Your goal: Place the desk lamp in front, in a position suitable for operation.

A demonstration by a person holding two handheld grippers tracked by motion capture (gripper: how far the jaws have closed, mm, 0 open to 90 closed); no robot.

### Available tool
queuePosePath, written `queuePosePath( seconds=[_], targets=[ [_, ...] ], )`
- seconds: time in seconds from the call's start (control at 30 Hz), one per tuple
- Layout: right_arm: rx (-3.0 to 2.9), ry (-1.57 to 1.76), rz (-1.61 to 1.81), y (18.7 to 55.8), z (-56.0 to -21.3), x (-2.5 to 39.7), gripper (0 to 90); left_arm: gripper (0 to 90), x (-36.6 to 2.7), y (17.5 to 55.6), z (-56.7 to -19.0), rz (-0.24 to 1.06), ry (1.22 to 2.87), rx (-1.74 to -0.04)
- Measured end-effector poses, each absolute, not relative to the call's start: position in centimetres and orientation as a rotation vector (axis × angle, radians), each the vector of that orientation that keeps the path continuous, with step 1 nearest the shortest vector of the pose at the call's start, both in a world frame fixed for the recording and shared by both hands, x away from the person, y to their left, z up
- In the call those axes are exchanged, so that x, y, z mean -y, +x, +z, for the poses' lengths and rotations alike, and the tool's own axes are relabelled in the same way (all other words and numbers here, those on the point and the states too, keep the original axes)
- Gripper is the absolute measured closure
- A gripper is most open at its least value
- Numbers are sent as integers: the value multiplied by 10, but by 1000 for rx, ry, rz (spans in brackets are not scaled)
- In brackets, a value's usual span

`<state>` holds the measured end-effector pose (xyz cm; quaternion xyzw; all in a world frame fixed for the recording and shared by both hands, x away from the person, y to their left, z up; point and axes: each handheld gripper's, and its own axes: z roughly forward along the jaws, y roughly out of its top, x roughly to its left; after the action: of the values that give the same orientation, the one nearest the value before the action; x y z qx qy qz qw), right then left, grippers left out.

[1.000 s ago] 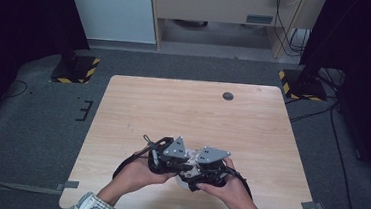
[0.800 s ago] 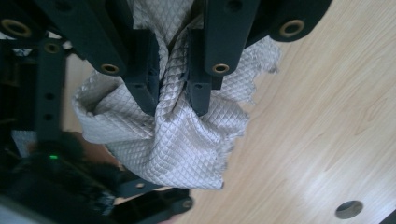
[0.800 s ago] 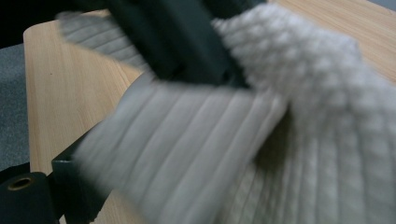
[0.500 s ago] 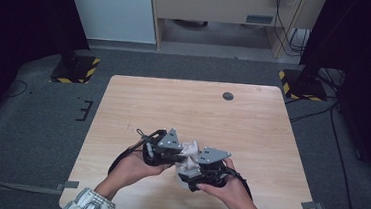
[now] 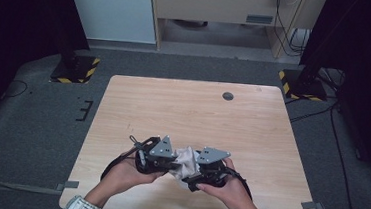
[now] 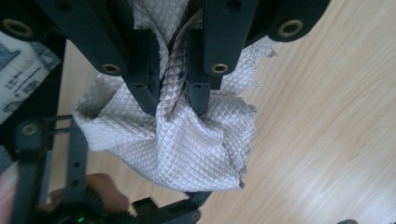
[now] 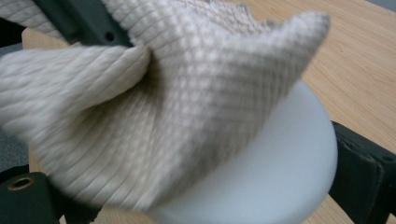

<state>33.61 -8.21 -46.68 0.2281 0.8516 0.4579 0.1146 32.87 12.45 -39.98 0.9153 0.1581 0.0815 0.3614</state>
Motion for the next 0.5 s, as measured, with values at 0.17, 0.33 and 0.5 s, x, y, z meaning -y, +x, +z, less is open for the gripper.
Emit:
queuePosePath(
  seconds=[0.17,0.33,0.5],
  targets=[
    [-2493,664,1344,336,-467,82,89,769,-111,330,-399,199,2357,-376],
    [-2492,661,1347,336,-467,82,89,769,-96,337,-401,194,2340,-365],
    [-2495,661,1346,336,-467,83,89,769,-90,352,-403,208,2307,-413]
  ],
)
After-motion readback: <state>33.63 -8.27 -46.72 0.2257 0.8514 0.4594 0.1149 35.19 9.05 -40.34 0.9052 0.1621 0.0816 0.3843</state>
